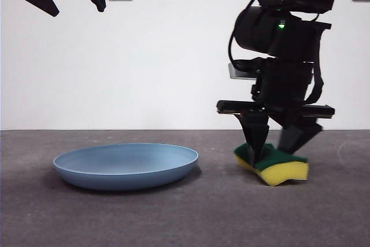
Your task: Pick up the plate,pick up the cloth,clean the plate with the cloth
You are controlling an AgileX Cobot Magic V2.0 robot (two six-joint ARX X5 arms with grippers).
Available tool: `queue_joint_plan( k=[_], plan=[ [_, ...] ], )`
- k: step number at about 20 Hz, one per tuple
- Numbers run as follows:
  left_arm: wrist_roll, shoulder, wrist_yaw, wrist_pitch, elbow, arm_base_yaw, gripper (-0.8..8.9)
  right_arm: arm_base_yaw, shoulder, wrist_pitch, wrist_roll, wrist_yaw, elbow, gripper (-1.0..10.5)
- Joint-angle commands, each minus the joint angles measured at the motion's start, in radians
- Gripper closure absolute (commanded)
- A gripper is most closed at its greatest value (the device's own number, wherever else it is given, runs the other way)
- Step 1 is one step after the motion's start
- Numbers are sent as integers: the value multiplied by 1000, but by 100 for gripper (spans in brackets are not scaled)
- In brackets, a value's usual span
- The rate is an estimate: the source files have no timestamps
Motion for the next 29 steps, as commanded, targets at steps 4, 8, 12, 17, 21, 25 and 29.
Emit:
queue_joint_plan(
  k=[4, 8, 12, 17, 21, 25, 29],
  plan=[
    [-10, -2, -3, -5, -4, -4, 380, -13, 14, -3, 0, -6, -10, 397],
    [-9, -2, -5, -7, -4, -4, 380, -13, 14, -3, -5, -3, -10, 312],
    [14, -2, -64, -8, -4, -4, 417, -13, -60, -10, -6, 1, -10, 383],
    [56, -2, -88, -10, -4, -1, 822, -12, -277, -27, -58, -3, -10, 955],
    [74, -4, -90, 37, -10, 17, 822, -11, -426, -19, -108, -7, -16, 955],
    [74, -100, -85, 221, -161, 35, 822, -11, -581, 32, -143, -8, -80, 955],
    [56, -314, -40, 427, -447, 66, 823, -11, -778, 252, -154, -81, -301, 955]
  ],
)
